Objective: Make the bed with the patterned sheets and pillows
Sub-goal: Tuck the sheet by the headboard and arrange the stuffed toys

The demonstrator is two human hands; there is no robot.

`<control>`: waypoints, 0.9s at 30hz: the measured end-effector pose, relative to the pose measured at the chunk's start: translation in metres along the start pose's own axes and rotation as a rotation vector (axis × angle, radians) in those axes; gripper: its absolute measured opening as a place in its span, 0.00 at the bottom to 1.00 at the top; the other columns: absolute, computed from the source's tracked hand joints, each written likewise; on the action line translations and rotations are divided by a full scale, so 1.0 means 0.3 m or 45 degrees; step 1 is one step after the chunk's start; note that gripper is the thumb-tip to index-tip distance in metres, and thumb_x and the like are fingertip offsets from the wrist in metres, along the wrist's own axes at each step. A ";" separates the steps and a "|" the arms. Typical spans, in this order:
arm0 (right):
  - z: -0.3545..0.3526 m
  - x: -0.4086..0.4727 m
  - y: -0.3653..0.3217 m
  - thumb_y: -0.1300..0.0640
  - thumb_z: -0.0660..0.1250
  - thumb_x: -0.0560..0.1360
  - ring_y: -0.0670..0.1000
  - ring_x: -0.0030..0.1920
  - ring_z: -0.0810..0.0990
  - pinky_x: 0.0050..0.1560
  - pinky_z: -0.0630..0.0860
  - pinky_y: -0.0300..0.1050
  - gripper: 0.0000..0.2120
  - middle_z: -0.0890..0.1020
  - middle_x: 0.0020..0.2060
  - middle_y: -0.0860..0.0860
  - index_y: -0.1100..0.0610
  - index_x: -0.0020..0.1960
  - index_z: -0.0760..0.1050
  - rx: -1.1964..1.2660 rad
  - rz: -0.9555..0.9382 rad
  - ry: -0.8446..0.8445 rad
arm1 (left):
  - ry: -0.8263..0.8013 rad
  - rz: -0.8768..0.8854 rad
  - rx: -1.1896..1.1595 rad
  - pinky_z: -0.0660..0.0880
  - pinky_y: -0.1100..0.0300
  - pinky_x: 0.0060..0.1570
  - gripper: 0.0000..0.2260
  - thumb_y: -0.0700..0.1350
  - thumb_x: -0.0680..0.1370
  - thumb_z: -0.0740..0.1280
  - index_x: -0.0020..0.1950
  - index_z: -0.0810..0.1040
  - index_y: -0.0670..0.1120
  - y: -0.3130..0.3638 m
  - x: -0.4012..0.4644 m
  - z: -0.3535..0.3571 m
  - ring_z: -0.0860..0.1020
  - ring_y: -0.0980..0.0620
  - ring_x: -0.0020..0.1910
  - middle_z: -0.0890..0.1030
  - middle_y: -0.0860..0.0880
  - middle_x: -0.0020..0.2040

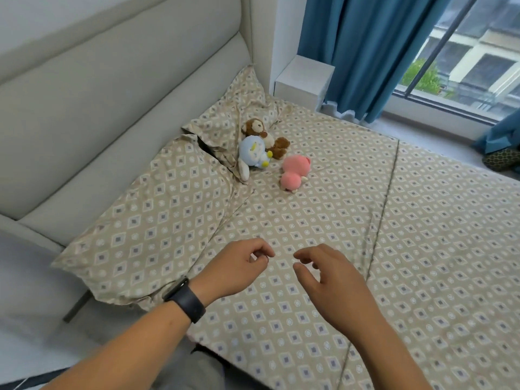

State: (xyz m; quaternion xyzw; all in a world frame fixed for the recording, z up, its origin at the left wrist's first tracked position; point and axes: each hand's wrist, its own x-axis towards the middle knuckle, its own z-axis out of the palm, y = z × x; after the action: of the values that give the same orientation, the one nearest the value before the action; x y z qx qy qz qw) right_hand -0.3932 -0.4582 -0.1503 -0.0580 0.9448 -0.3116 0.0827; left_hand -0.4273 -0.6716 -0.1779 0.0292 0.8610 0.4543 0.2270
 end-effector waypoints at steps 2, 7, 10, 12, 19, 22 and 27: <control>0.082 0.074 -0.074 0.43 0.62 0.81 0.39 0.56 0.74 0.55 0.74 0.40 0.12 0.77 0.53 0.35 0.42 0.62 0.77 0.009 0.026 -0.016 | -0.038 -0.023 0.036 0.70 0.71 0.32 0.08 0.47 0.81 0.64 0.54 0.82 0.56 -0.084 0.061 -0.100 0.76 0.63 0.32 0.81 0.59 0.48; 0.234 0.228 -0.161 0.44 0.62 0.81 0.40 0.54 0.74 0.53 0.76 0.44 0.11 0.78 0.52 0.37 0.42 0.60 0.78 0.007 0.148 -0.143 | -0.108 -0.088 0.065 0.78 0.58 0.44 0.07 0.47 0.81 0.65 0.54 0.81 0.55 -0.243 0.223 -0.256 0.80 0.56 0.41 0.81 0.58 0.48; 0.283 0.326 -0.132 0.46 0.63 0.81 0.41 0.52 0.76 0.52 0.77 0.45 0.09 0.79 0.51 0.38 0.44 0.59 0.78 0.016 0.226 -0.193 | -0.140 -0.165 0.036 0.79 0.52 0.47 0.07 0.47 0.79 0.65 0.54 0.80 0.54 -0.310 0.335 -0.255 0.81 0.50 0.45 0.81 0.55 0.49; 0.315 0.410 -0.092 0.48 0.64 0.81 0.41 0.49 0.77 0.51 0.78 0.45 0.08 0.79 0.50 0.39 0.45 0.57 0.79 0.038 0.301 -0.215 | -0.168 -0.247 0.049 0.79 0.49 0.52 0.08 0.48 0.79 0.66 0.57 0.79 0.52 -0.386 0.412 -0.234 0.81 0.50 0.47 0.81 0.52 0.51; 0.569 0.772 0.258 0.51 0.60 0.81 0.49 0.51 0.79 0.51 0.79 0.48 0.12 0.79 0.56 0.47 0.50 0.62 0.77 -0.265 0.546 -0.391 | -0.314 -0.512 0.492 0.77 0.50 0.55 0.37 0.59 0.74 0.70 0.79 0.59 0.53 -0.777 0.839 -0.144 0.76 0.45 0.63 0.65 0.48 0.76; 0.675 1.029 0.384 0.51 0.59 0.81 0.55 0.56 0.78 0.51 0.77 0.50 0.15 0.77 0.59 0.50 0.53 0.65 0.75 -0.445 0.495 -0.375 | -0.329 -0.439 0.670 0.72 0.45 0.67 0.45 0.61 0.73 0.72 0.82 0.50 0.55 -0.917 1.109 -0.105 0.65 0.42 0.75 0.57 0.48 0.81; 0.873 1.493 0.614 0.48 0.62 0.80 0.61 0.59 0.76 0.46 0.73 0.52 0.21 0.71 0.67 0.55 0.55 0.70 0.68 -0.447 0.599 -0.145 | -0.339 -0.254 0.976 0.62 0.39 0.74 0.55 0.65 0.70 0.74 0.81 0.36 0.58 -1.099 1.607 0.017 0.46 0.39 0.81 0.42 0.49 0.83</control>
State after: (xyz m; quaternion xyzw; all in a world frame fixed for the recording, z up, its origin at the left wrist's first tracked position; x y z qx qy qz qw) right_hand -0.7922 -0.5348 -0.5218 0.1318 0.9656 -0.1122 0.1943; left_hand -0.8055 -0.7371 -0.6183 0.0865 0.9295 0.0688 0.3518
